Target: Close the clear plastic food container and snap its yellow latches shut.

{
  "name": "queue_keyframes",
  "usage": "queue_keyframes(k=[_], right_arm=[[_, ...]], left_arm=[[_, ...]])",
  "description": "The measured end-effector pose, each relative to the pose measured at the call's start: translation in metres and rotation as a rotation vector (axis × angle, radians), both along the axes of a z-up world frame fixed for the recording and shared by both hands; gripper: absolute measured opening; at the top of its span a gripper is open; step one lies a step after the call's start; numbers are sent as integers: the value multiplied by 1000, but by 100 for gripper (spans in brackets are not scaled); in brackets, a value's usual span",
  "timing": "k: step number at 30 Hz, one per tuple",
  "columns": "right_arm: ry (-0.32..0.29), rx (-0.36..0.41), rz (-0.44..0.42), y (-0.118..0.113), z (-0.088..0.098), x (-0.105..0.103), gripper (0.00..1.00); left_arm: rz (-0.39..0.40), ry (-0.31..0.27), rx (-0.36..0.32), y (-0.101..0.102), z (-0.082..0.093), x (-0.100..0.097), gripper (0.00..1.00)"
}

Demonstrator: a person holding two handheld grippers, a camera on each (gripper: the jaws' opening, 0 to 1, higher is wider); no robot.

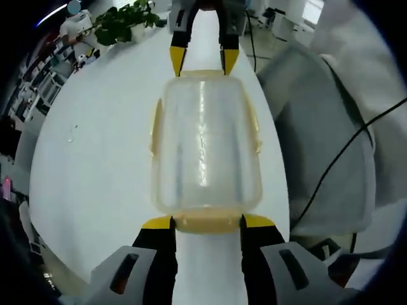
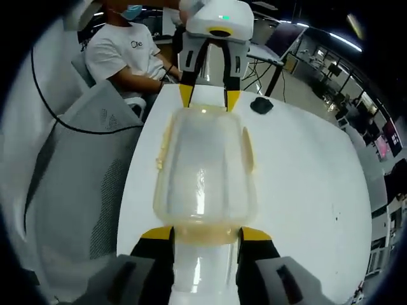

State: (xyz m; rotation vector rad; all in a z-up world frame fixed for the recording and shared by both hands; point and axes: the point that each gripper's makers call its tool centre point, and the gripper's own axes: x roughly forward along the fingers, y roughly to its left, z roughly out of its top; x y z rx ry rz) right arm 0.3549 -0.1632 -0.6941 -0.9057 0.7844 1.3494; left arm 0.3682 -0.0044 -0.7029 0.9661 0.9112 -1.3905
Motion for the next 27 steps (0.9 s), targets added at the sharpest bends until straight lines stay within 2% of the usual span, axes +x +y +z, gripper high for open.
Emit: queue_keyframes(k=[5, 9, 15, 27], right_arm=[[-1, -3, -23, -20, 0, -2, 35], [6, 35, -47, -39, -2, -4, 35], [1, 12, -67, -65, -9, -8, 35], [12, 14, -98, -85, -8, -9, 35]], left_arm=[[-28, -5, 3, -22, 4, 2, 36], [-39, -8, 7, -38, 0, 4, 36], [-72, -14, 3, -66, 0, 3, 36], [-89, -21, 13, -86, -4, 6, 36]])
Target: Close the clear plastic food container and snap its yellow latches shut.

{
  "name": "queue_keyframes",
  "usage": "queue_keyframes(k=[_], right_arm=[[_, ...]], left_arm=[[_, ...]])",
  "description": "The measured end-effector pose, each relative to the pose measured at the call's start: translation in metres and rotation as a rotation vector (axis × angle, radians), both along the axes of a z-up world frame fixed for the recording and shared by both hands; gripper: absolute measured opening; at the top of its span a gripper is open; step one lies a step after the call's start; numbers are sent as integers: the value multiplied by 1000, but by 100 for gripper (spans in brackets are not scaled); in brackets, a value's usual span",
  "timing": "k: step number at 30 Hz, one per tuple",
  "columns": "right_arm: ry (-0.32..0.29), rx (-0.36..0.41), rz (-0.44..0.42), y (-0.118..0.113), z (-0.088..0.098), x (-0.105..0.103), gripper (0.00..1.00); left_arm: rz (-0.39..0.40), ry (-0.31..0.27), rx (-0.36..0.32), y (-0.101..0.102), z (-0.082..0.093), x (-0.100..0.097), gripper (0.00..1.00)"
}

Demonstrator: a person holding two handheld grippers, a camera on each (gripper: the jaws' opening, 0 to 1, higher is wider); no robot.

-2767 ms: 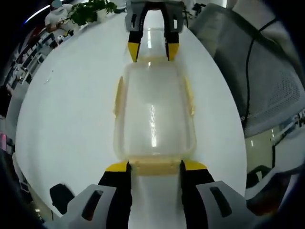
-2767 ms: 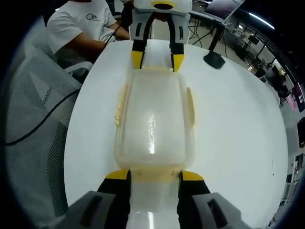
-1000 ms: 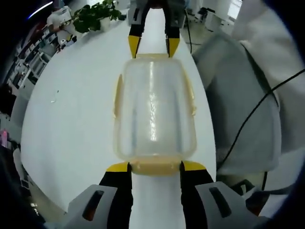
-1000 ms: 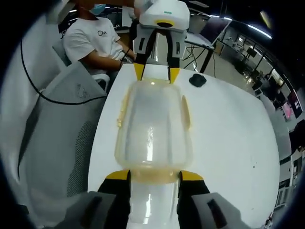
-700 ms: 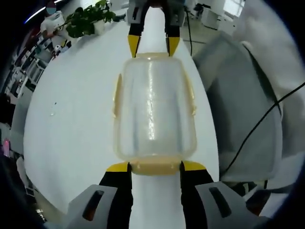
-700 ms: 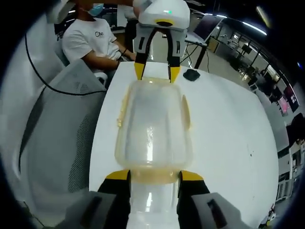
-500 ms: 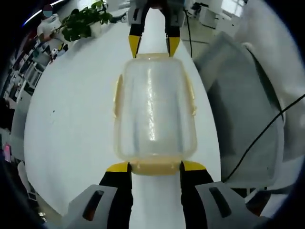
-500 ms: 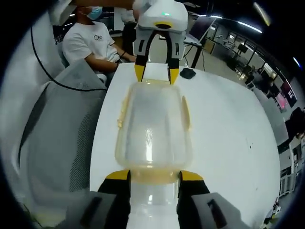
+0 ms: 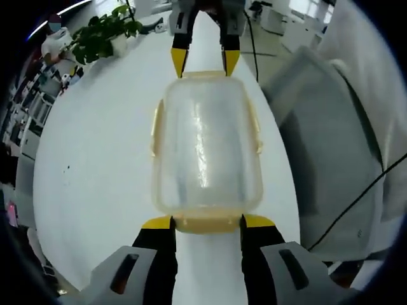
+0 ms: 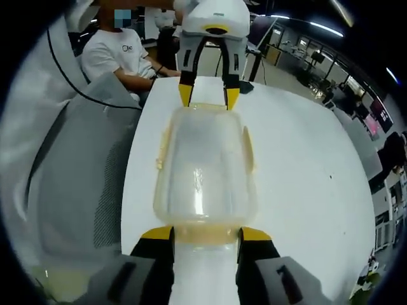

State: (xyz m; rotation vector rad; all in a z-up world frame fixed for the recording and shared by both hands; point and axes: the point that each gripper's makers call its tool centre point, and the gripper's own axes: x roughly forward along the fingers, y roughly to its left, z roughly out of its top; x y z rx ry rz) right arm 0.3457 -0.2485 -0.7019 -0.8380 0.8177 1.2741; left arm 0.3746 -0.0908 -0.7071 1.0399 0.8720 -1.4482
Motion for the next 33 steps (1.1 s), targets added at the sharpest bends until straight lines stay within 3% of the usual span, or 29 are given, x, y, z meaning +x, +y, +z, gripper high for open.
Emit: queue_keyframes(k=[19, 33], right_arm=[[-4, -64, 35, -34, -15, 5, 36], [10, -83, 34, -46, -29, 6, 36]], left_arm=[[23, -9, 11, -33, -17, -3, 36], [21, -1, 20, -44, -28, 0, 36]])
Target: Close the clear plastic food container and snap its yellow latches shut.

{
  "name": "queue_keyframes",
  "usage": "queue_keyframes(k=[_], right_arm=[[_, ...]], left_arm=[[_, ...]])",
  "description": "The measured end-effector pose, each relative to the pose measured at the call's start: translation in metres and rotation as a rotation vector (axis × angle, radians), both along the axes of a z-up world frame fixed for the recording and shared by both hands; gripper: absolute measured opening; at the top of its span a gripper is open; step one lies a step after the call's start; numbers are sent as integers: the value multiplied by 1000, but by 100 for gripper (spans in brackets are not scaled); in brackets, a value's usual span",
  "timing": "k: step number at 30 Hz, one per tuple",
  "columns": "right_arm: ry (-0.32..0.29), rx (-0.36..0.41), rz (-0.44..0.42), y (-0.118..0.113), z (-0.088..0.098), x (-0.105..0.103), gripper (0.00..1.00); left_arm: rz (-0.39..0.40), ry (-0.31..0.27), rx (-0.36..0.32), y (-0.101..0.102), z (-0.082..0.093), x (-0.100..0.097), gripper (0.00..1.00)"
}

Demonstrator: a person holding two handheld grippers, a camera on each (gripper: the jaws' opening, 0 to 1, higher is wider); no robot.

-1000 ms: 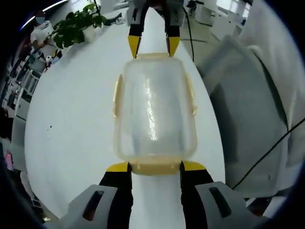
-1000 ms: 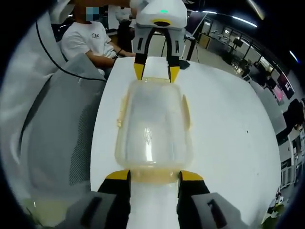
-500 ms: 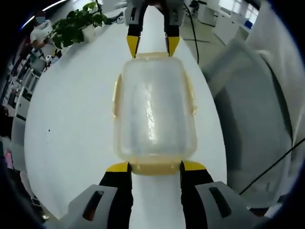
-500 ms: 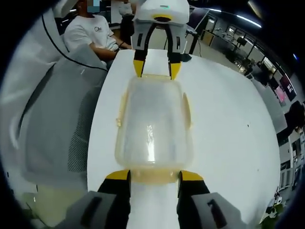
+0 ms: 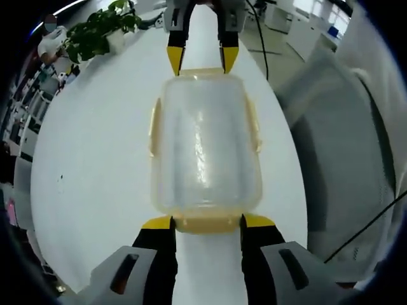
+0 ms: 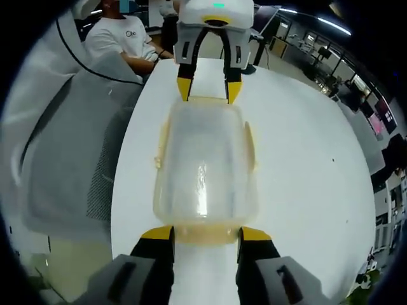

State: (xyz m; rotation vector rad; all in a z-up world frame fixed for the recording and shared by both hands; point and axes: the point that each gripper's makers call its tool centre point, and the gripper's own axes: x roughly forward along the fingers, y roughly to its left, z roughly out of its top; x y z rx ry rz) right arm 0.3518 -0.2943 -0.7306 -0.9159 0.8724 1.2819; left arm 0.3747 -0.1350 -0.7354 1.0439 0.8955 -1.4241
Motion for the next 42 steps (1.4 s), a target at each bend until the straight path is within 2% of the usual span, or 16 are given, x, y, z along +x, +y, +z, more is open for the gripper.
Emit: queue_keyframes(k=[6, 11, 42], right_arm=[[5, 2, -1, 1, -5, -1, 36], [5, -6, 3, 1, -12, -2, 36], [-15, -34, 28, -1, -17, 1, 37]], left_arm=[[-19, -12, 17, 1, -6, 0, 36], [-10, 2, 20, 1, -9, -2, 36], [-2, -15, 14, 1, -10, -2, 37]])
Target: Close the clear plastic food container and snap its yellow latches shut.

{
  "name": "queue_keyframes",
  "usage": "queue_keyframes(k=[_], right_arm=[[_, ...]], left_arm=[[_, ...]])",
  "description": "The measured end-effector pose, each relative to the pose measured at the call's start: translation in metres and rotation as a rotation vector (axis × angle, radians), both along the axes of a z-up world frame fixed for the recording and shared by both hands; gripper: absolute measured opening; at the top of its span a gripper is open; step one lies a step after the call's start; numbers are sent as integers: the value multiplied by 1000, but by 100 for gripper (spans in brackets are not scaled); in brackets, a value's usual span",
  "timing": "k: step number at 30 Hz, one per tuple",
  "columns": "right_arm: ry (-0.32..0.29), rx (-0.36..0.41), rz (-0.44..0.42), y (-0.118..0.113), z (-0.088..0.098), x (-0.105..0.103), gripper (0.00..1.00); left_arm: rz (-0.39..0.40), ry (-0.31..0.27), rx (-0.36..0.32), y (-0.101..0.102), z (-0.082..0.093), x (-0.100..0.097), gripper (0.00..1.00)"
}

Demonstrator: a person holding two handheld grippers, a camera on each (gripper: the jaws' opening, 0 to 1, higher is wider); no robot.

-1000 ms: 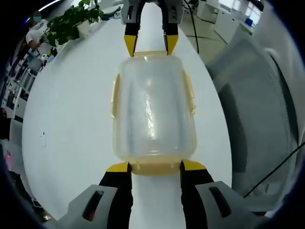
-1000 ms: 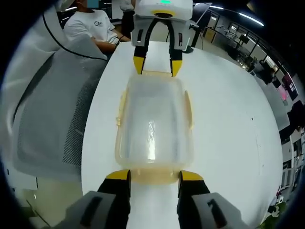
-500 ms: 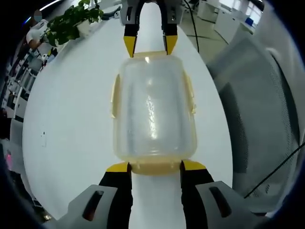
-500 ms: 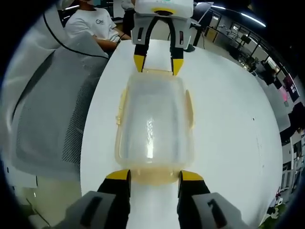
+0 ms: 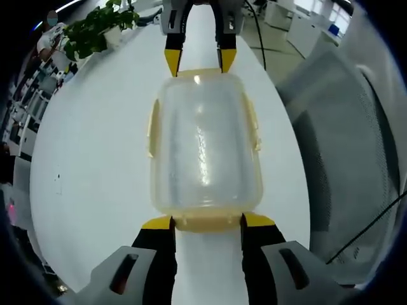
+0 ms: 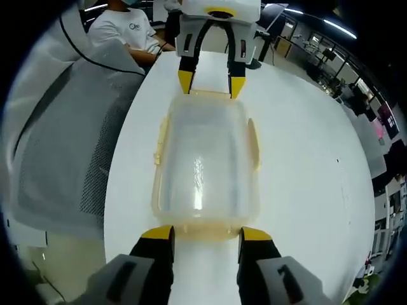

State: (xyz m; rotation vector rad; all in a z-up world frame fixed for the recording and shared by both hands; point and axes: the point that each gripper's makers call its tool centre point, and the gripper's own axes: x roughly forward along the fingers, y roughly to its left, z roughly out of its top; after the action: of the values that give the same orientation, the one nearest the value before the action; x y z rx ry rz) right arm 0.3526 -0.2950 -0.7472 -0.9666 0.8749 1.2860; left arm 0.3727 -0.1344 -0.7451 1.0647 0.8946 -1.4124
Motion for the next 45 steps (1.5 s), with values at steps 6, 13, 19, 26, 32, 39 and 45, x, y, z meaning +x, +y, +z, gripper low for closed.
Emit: queue_keyframes(k=[6, 13, 19, 26, 32, 39, 45], right_arm=[[1, -46, -16, -4, -4, -2, 38], [-2, -18, -42, -4, 4, -2, 44], [17, 14, -96, -3, 12, -6, 48], [85, 145, -319, 2, 26, 3, 47], [111, 200, -523, -2, 28, 14, 37], [157, 275, -692, 5, 32, 17, 34], [131, 273, -832, -1, 27, 22, 24]], left_arm=[[-43, -29, -2, 2, 0, 1, 39], [0, -23, 1, 14, 2, 5, 56], [133, 48, -71, 14, 10, 5, 52], [281, 120, -137, 13, 12, 4, 49], [424, 183, -220, 7, 14, 3, 49], [611, 274, -270, 4, 17, 4, 49], [773, 337, -319, -2, 17, 9, 48]])
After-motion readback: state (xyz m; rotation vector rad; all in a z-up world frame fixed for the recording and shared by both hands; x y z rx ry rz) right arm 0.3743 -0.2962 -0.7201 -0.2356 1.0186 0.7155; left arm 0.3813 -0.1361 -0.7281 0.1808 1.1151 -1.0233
